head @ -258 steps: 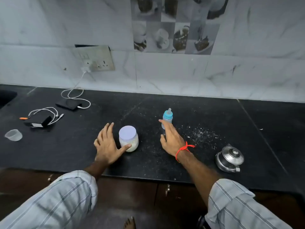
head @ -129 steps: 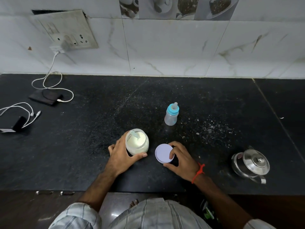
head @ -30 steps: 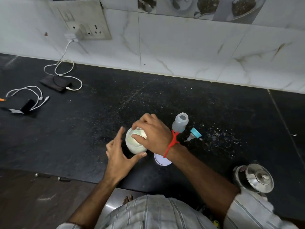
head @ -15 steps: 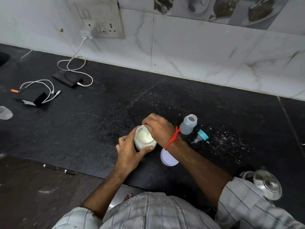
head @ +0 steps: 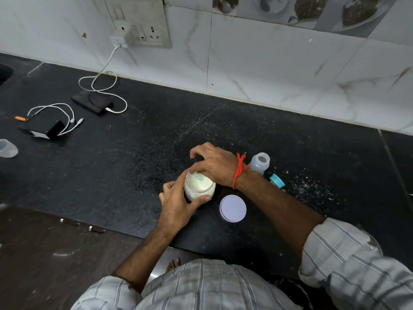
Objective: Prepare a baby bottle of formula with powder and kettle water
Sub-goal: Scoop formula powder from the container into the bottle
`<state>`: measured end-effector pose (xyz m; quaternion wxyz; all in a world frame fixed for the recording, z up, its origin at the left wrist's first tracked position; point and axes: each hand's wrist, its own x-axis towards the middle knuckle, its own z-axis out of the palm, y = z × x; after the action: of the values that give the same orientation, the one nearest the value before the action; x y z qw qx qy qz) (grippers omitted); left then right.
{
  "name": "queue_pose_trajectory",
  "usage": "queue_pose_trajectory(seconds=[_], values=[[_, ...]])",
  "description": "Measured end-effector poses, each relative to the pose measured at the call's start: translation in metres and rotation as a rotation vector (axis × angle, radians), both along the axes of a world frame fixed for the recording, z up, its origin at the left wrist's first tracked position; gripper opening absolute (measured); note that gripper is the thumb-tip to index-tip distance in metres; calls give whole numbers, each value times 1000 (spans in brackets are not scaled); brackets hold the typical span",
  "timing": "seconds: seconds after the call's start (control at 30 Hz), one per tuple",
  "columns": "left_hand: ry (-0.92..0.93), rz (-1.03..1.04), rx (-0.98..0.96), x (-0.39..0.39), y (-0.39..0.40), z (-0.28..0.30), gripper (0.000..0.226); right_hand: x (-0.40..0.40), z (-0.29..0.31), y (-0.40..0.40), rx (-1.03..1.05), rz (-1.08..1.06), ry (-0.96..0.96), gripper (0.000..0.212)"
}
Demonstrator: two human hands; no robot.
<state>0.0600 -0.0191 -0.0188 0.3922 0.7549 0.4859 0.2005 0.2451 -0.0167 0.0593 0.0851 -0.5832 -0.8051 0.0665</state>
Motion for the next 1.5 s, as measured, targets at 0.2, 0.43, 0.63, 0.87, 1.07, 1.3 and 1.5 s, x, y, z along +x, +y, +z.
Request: queue_pose_trajectory(seconds=[0.2, 0.43, 0.63, 0.87, 1.07, 1.3, 1.5], values=[[-2, -2, 8, -1, 1, 0, 88, -1, 2, -2, -135, -67, 83, 18], [2, -22, 3, -1, 1, -1, 93, -7, 4, -8, -194, -172, 71, 16], [12, -21, 10, -1, 1, 1, 93, -8, 8, -12, -184, -222, -43, 31], [25, -22, 15, -1, 1, 2, 91, -8, -6, -16, -112, -474, 335, 16], [33, -8, 11, -1, 1, 1, 92, -2, -12, -26, -89, -689, 593, 15], [35, -18, 21, -1, 1, 2, 92, 8, -12, -37, -146, -882, 846, 18], [31, -18, 33, -1, 0, 3, 90, 10, -24, -38, -252, -1019, 1203, 15]])
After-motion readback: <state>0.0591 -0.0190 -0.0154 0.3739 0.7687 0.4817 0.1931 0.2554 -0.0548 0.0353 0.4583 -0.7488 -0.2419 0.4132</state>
